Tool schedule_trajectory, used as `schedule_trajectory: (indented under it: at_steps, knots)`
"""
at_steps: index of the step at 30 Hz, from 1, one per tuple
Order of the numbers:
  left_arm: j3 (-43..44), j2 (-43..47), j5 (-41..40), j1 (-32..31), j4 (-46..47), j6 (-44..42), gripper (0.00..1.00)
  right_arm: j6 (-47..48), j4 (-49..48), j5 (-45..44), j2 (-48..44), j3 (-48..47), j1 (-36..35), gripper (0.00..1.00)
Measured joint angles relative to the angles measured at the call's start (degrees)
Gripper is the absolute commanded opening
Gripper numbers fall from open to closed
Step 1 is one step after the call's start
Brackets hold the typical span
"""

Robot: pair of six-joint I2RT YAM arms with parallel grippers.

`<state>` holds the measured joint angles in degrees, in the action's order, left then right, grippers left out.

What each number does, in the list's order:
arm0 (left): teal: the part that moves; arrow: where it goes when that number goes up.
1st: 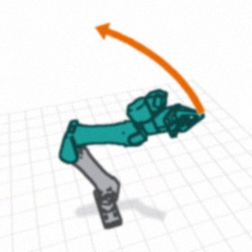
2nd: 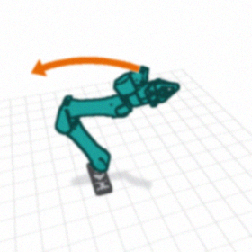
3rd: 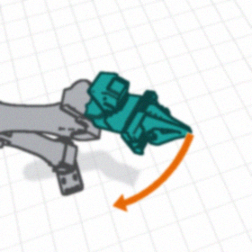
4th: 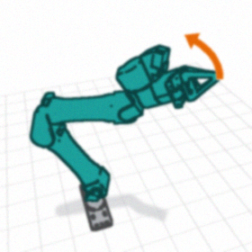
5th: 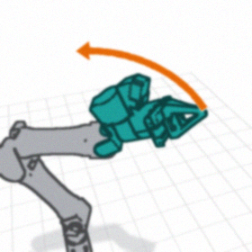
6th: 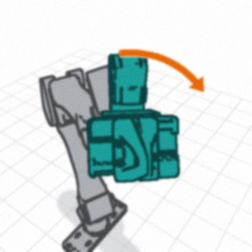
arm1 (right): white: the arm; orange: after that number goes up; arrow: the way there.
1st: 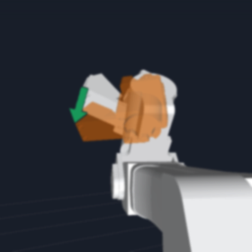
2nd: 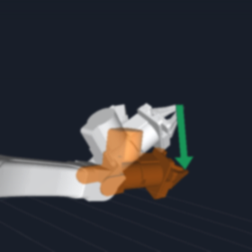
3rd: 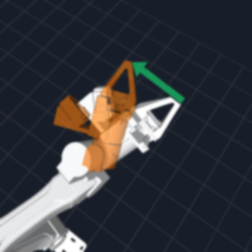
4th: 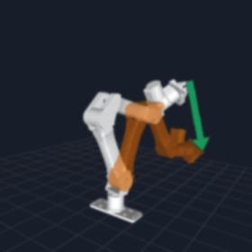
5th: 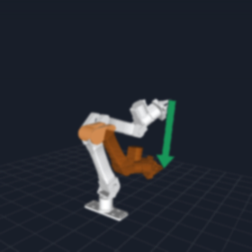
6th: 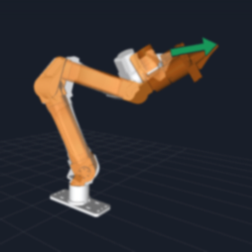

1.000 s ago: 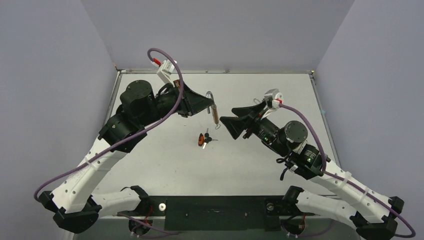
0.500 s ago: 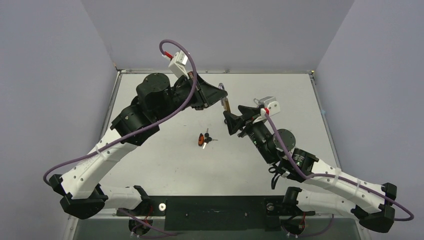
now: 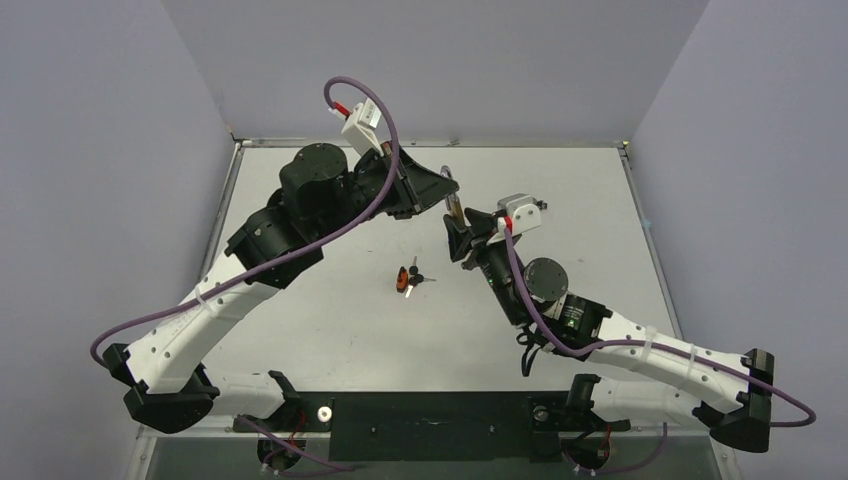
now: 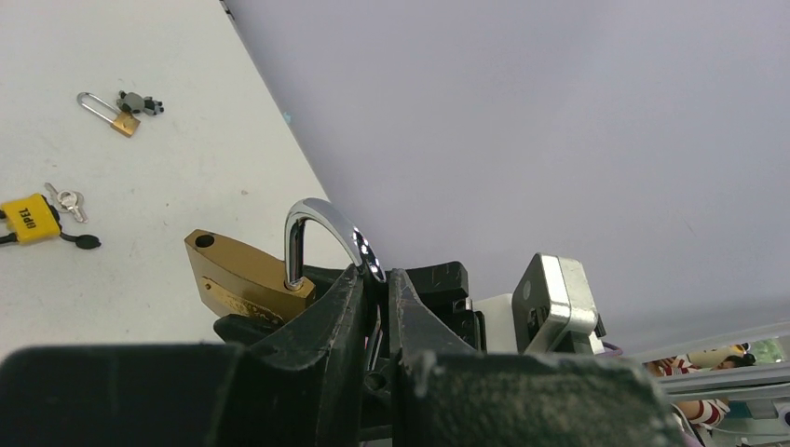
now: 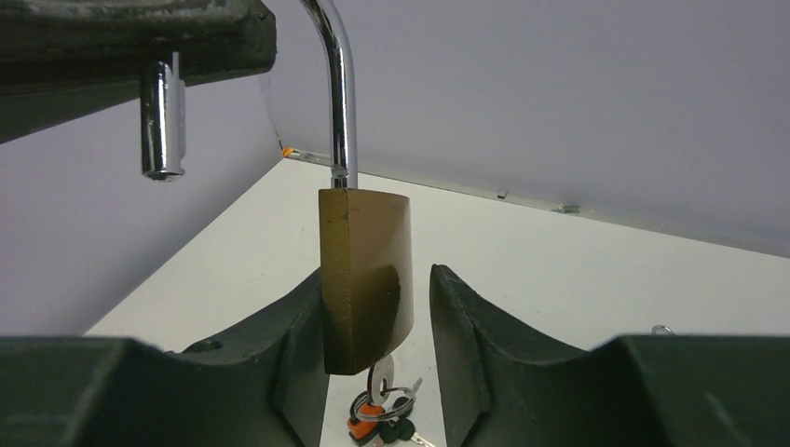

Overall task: Lock with the key
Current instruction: Pick up the lock from the center of the board, then lock the lock.

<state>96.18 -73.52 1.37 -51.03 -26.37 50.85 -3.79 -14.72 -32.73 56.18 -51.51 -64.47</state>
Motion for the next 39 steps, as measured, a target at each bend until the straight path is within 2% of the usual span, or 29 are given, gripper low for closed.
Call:
schedule_trajectory:
  at_steps: [5,9,10,12,21,29,39]
  knots:
    - [0.63,-0.55,-0.04,-0.07,-0.02,0.07,0.00,0.44,-1.90,-0.98,1.22,0.00,-0.31,0.29]
    - [0.63,-0.57,-0.13,-0.13,-0.02,0.09,0.00,0.79,-2.69,-1.51,1.86,0.00,-0.57,0.12]
    - [0.63,-0.61,-0.31,-0.15,0.02,0.07,0.00,1.18,-2.80,-1.40,1.86,0.00,-0.70,0.05]
    - [0.63,-0.66,-0.42,-0.15,0.02,0.24,0.00,1.55,-2.78,-1.49,1.86,0.00,-1.22,0.00]
    - [0.68,-0.66,0.04,-0.48,-0.20,-0.39,0.00,1.51,-0.20,-3.54,-0.13,-0.02,-2.69,0.00]
    - [0.02,0.26,0.76,-0.90,0.28,-2.45,0.26,-0.63,6.58,-3.21,-7.13,-0.02,-3.32,0.00]
    - [-1.86,5.20,0.48,-0.79,2.86,-5.11,0.36,-4.87,15.50,1.42,-12.35,-0.52,-3.23,0.00]
